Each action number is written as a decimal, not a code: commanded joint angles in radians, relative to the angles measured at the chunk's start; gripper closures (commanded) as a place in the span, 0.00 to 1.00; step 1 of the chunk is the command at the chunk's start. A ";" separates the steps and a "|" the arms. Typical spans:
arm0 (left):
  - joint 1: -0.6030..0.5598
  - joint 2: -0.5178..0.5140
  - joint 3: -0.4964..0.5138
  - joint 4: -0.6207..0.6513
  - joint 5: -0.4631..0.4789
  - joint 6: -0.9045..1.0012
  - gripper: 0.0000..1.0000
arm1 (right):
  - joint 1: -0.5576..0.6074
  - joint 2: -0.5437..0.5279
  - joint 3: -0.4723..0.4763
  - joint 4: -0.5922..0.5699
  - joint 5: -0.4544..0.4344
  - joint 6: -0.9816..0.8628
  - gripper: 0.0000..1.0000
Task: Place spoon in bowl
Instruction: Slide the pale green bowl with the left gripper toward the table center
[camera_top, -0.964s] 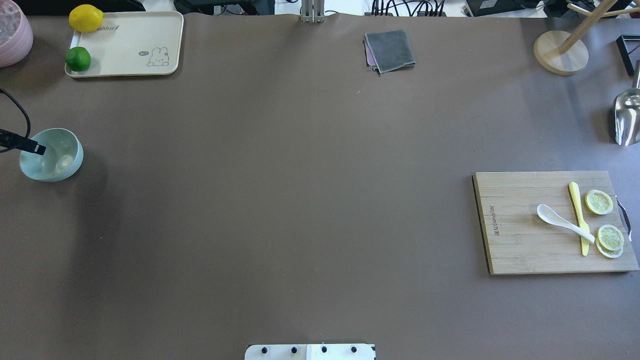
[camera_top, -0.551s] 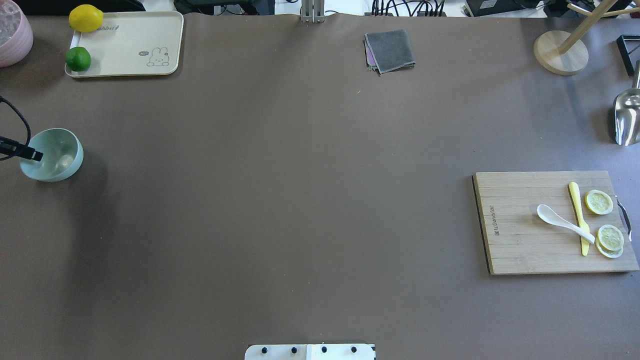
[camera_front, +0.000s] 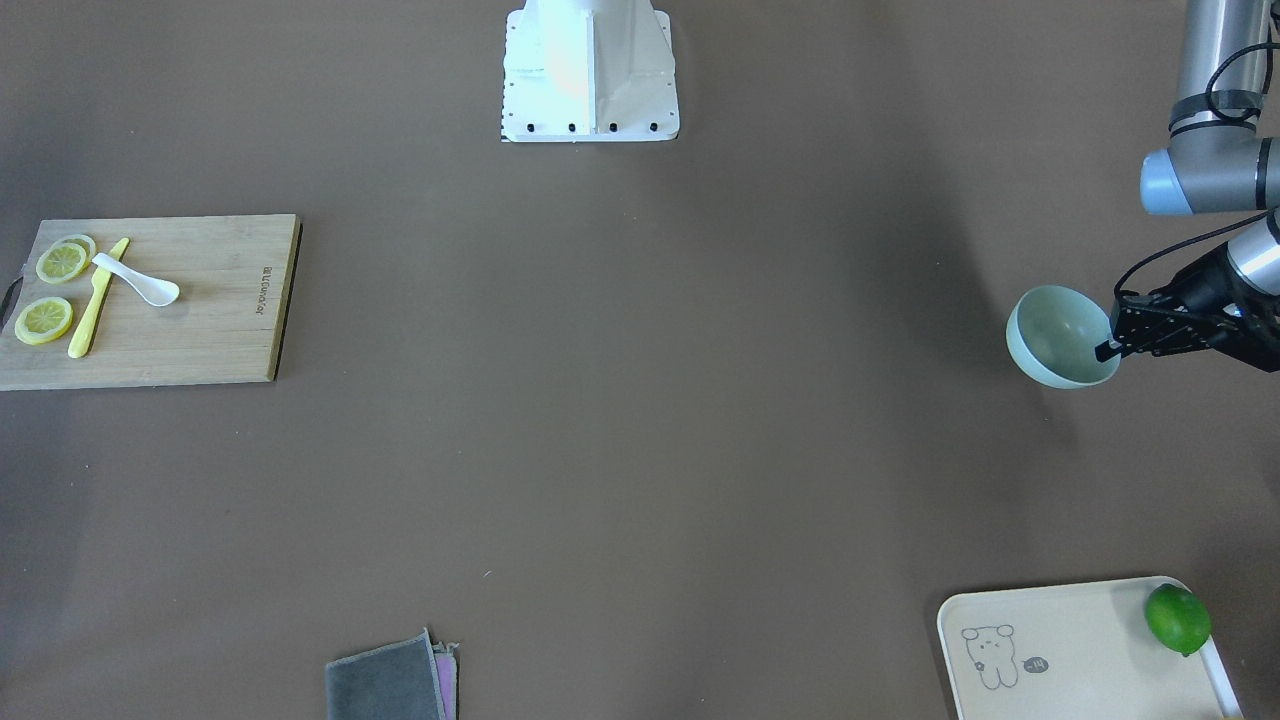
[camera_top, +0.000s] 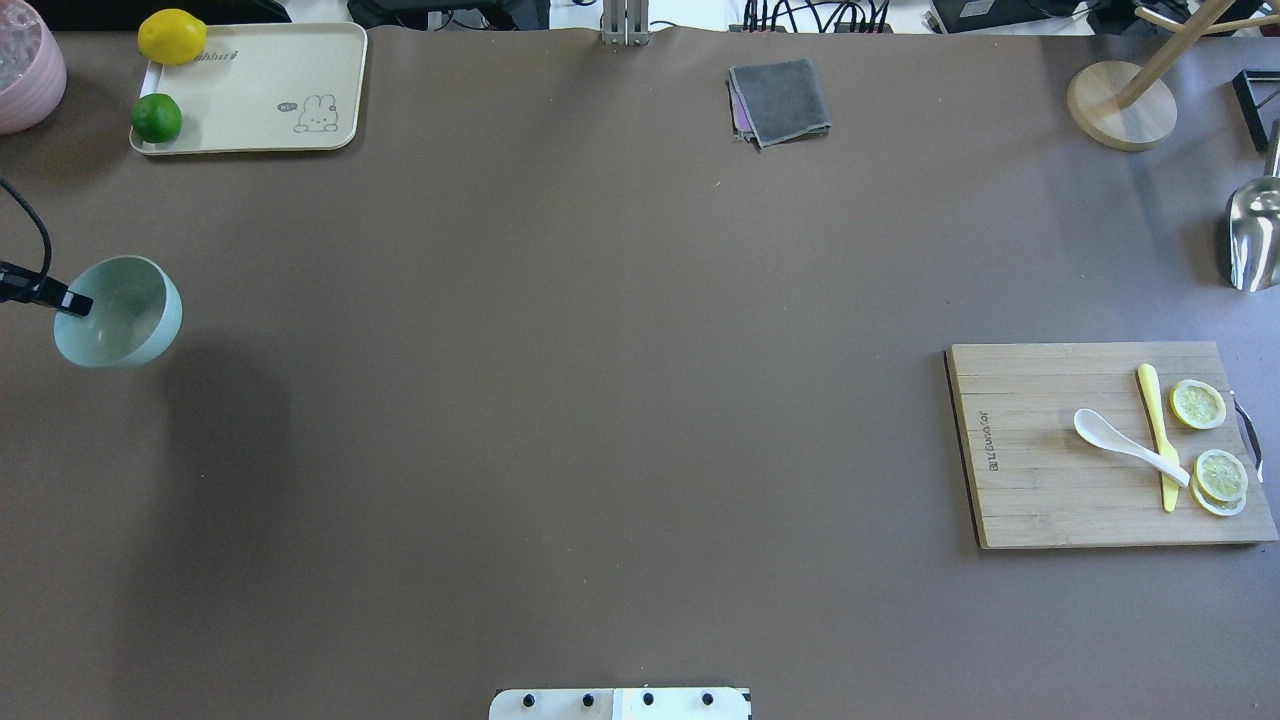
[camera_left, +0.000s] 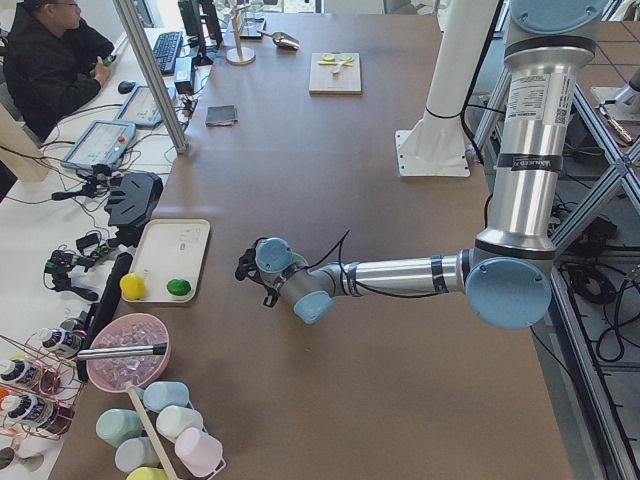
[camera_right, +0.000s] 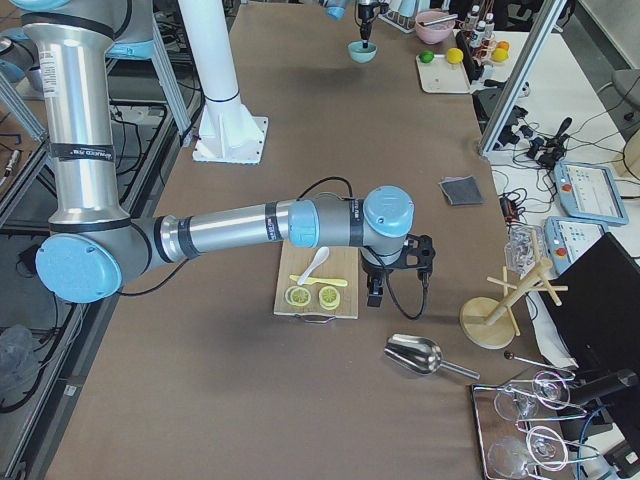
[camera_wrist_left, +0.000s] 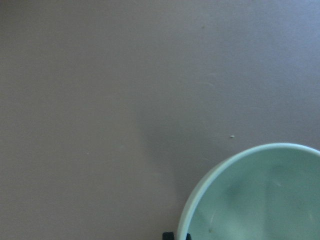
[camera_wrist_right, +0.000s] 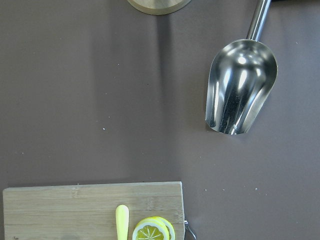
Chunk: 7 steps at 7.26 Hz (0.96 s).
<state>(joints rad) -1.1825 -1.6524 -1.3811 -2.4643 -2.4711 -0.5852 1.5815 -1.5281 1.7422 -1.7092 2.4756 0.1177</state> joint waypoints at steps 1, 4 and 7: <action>-0.016 -0.097 -0.090 0.028 -0.017 -0.248 1.00 | 0.000 0.000 0.000 0.000 0.057 0.011 0.00; 0.195 -0.353 -0.206 0.378 0.213 -0.415 1.00 | -0.012 0.000 0.008 0.011 0.049 0.031 0.00; 0.539 -0.538 -0.224 0.628 0.576 -0.536 1.00 | -0.034 0.005 0.008 0.046 0.051 0.040 0.00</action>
<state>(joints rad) -0.7842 -2.1332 -1.6071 -1.9033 -2.0333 -1.0941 1.5520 -1.5250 1.7496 -1.6815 2.5279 0.1527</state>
